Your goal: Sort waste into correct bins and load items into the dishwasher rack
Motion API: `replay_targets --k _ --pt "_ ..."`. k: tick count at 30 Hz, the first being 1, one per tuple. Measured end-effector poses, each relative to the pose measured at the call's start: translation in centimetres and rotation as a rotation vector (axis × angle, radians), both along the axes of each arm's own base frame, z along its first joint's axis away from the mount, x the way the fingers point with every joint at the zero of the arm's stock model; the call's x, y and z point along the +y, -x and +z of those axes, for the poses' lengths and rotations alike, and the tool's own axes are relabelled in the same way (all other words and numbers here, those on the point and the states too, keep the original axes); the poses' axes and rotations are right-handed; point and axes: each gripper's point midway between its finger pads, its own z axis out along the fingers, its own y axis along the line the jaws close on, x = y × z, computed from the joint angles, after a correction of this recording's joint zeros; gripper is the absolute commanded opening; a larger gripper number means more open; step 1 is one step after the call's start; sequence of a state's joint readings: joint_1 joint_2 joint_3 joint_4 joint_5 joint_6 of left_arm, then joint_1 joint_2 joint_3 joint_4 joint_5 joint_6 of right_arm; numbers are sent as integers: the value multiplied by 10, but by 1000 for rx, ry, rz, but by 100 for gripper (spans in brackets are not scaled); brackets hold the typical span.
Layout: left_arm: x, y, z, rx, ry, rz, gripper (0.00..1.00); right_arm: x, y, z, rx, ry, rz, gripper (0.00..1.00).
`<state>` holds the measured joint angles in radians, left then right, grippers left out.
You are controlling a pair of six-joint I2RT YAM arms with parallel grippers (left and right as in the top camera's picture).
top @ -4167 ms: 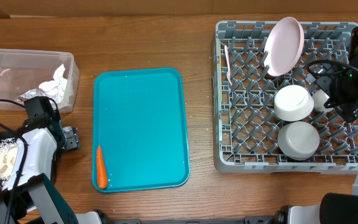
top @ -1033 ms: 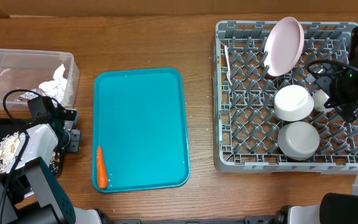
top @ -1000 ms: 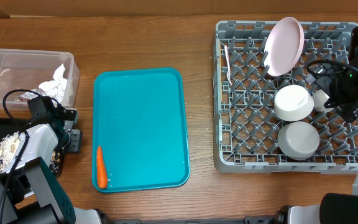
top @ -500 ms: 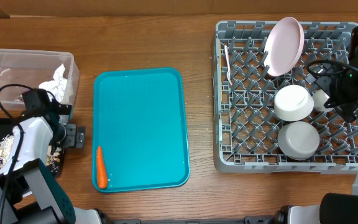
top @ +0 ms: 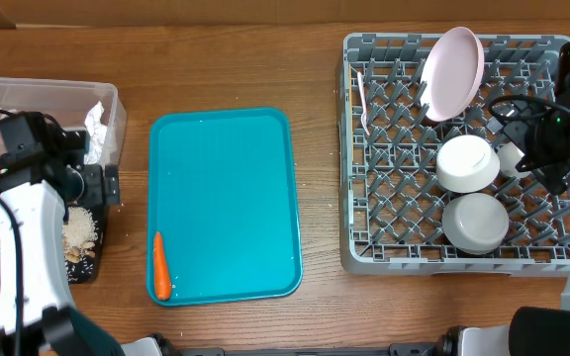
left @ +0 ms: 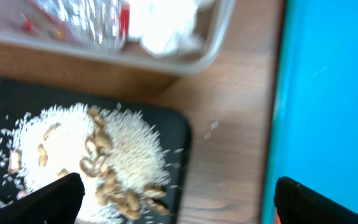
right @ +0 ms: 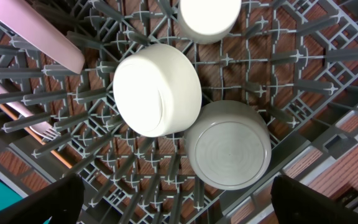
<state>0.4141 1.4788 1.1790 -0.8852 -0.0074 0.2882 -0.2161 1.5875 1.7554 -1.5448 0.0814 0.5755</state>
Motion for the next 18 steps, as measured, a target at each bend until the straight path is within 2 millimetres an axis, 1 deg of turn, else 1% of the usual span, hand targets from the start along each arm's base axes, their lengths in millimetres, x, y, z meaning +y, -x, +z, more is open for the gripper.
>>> replay_targets --k 2,5,9,12,15,18 --pt "-11 -2 20 -62 53 6 100 0 0 0 0 0 0 100" --pt "-33 2 42 -124 147 0 100 0 0 0 0 0 0 100" --pt "-68 6 71 -227 298 -57 100 0 0 0 0 0 0 100" --pt "-96 10 98 -323 407 -127 100 0 0 0 0 0 0 100" --pt "-118 23 121 -383 489 -172 100 0 0 0 0 0 0 100" --pt "-139 46 136 -398 555 -188 100 0 0 0 0 0 0 100"
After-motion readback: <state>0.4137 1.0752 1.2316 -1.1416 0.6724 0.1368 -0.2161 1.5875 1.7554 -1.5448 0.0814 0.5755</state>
